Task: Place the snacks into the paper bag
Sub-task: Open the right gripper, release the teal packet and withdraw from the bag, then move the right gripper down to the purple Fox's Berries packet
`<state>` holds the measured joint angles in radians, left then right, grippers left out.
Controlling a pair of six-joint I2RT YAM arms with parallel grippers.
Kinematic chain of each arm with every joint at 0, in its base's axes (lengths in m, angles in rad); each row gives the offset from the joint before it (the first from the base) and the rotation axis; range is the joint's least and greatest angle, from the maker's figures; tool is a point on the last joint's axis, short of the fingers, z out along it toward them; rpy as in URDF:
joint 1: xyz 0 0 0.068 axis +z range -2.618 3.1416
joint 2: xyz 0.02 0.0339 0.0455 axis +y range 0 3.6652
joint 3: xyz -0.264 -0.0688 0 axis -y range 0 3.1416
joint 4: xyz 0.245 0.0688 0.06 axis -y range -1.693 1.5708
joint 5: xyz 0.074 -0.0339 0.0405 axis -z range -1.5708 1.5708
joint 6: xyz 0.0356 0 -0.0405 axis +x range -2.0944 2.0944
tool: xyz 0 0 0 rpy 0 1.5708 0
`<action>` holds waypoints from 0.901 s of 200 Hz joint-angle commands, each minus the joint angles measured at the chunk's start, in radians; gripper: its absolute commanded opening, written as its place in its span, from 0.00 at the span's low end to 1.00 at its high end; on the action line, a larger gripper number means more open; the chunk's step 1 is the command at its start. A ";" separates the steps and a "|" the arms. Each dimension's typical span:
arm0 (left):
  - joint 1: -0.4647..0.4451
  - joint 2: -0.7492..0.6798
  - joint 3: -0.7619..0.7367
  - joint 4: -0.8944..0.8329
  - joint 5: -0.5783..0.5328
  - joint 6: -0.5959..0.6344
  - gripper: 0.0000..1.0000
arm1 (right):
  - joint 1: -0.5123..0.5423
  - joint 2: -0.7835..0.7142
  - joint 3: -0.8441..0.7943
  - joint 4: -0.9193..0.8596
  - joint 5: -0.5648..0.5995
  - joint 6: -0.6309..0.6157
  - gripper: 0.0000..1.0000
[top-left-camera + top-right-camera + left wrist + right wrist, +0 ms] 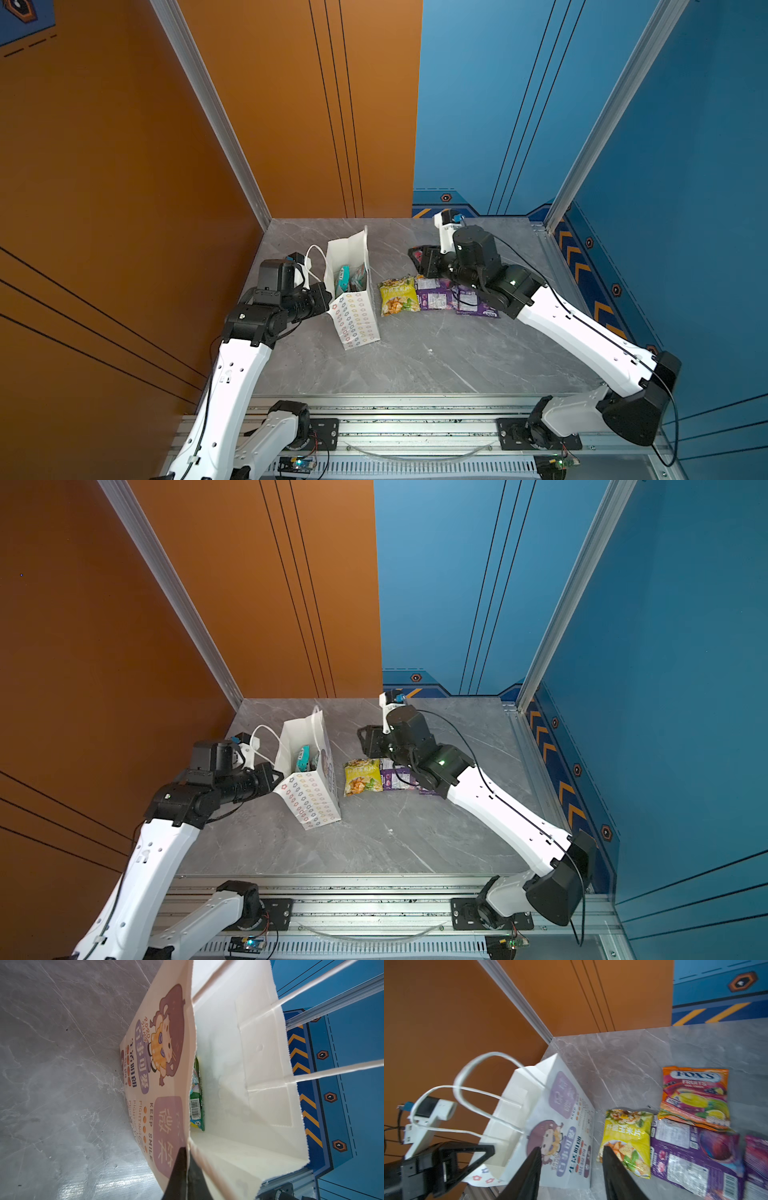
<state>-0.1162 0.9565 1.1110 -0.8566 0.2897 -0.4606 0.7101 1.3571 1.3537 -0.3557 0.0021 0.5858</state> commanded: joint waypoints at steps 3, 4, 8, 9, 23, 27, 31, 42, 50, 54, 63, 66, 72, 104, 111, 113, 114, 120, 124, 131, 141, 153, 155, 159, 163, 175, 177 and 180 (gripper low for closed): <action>0.004 0.010 0.021 -0.013 -0.009 0.016 0.06 | -0.110 -0.091 -0.158 -0.012 -0.010 0.053 0.50; 0.004 0.010 0.021 -0.014 -0.010 0.016 0.07 | -0.115 -0.095 -0.164 -0.012 -0.011 0.054 0.50; 0.004 0.011 0.021 -0.015 -0.010 0.016 0.06 | -0.133 -0.111 -0.191 -0.015 -0.012 0.060 0.50; 0.004 0.011 0.022 -0.015 -0.010 0.016 0.06 | -0.139 -0.114 -0.197 -0.015 -0.013 0.061 0.50; 0.004 0.011 0.023 -0.014 -0.010 0.017 0.06 | -0.211 -0.160 -0.283 -0.021 -0.027 0.085 0.50; 0.004 0.011 0.021 -0.014 -0.011 0.015 0.06 | -0.231 -0.171 -0.307 -0.020 -0.034 0.093 0.50; 0.004 0.012 0.020 -0.014 -0.011 0.014 0.06 | -0.251 -0.180 -0.329 -0.020 -0.041 0.100 0.50; 0.004 0.010 0.020 -0.013 -0.008 0.012 0.06 | -0.307 -0.201 -0.388 -0.015 -0.065 0.124 0.50; 0.005 0.008 0.020 -0.013 -0.005 0.010 0.06 | -0.341 -0.213 -0.431 -0.002 -0.087 0.147 0.50; 0.005 0.009 0.019 -0.014 -0.004 0.010 0.06 | -0.356 -0.219 -0.452 0.010 -0.101 0.157 0.50; 0.004 0.005 0.017 -0.013 -0.004 0.008 0.06 | -0.385 -0.229 -0.503 0.049 -0.135 0.188 0.51; 0.005 0.004 0.017 -0.014 -0.005 0.008 0.06 | -0.394 -0.231 -0.518 0.062 -0.143 0.196 0.51; 0.004 0.004 0.016 -0.014 -0.005 0.008 0.06 | -0.410 -0.233 -0.543 0.082 -0.159 0.215 0.51; 0.005 0.002 0.015 -0.014 -0.003 0.005 0.06 | -0.438 -0.203 -0.604 0.132 -0.199 0.256 0.53; 0.004 0.001 0.015 -0.015 -0.004 0.005 0.06 | -0.437 -0.195 -0.609 0.135 -0.196 0.262 0.54; 0.004 0.001 0.015 -0.014 -0.003 0.006 0.06 | -0.437 -0.193 -0.609 0.136 -0.194 0.263 0.54; 0.005 0.001 0.015 -0.015 -0.004 0.005 0.06 | -0.438 -0.192 -0.611 0.136 -0.195 0.264 0.54; 0.004 -0.001 0.014 -0.014 -0.004 0.005 0.06 | -0.439 -0.188 -0.615 0.139 -0.190 0.269 0.55; 0.004 -0.001 0.015 -0.014 -0.003 0.005 0.06 | -0.439 -0.187 -0.619 0.142 -0.186 0.272 0.55; 0.004 -0.002 0.013 -0.014 -0.003 0.004 0.06 | -0.443 -0.187 -0.629 0.150 -0.179 0.282 0.56; 0.004 -0.004 0.012 -0.013 -0.003 0.002 0.06 | -0.445 -0.190 -0.650 0.168 -0.167 0.296 0.58; 0.004 -0.006 0.009 -0.014 -0.002 0.002 0.07 | -0.448 -0.201 -0.674 0.186 -0.154 0.318 0.60; 0.004 -0.007 0.009 -0.014 -0.002 0.002 0.07 | -0.450 -0.202 -0.677 0.188 -0.151 0.322 0.60; 0.005 -0.007 0.009 -0.013 -0.003 0.002 0.07 | -0.452 -0.206 -0.683 0.190 -0.146 0.328 0.61; 0.004 -0.008 0.009 -0.013 -0.002 0.002 0.07 | -0.452 -0.209 -0.689 0.193 -0.141 0.333 0.61; 0.005 -0.008 0.009 -0.015 -0.004 0.003 0.07 | -0.459 -0.214 -0.701 0.198 -0.137 0.343 0.63; 0.006 -0.009 0.009 -0.013 -0.004 0.003 0.06 | -0.459 -0.213 -0.702 0.198 -0.136 0.345 0.63; 0.005 -0.008 0.009 -0.015 -0.004 0.003 0.06 | -0.461 -0.214 -0.704 0.198 -0.136 0.347 0.64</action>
<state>-0.1162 0.9607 1.1141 -0.8562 0.2901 -0.4614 0.2619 1.1629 0.6773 -0.1944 -0.1566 0.8825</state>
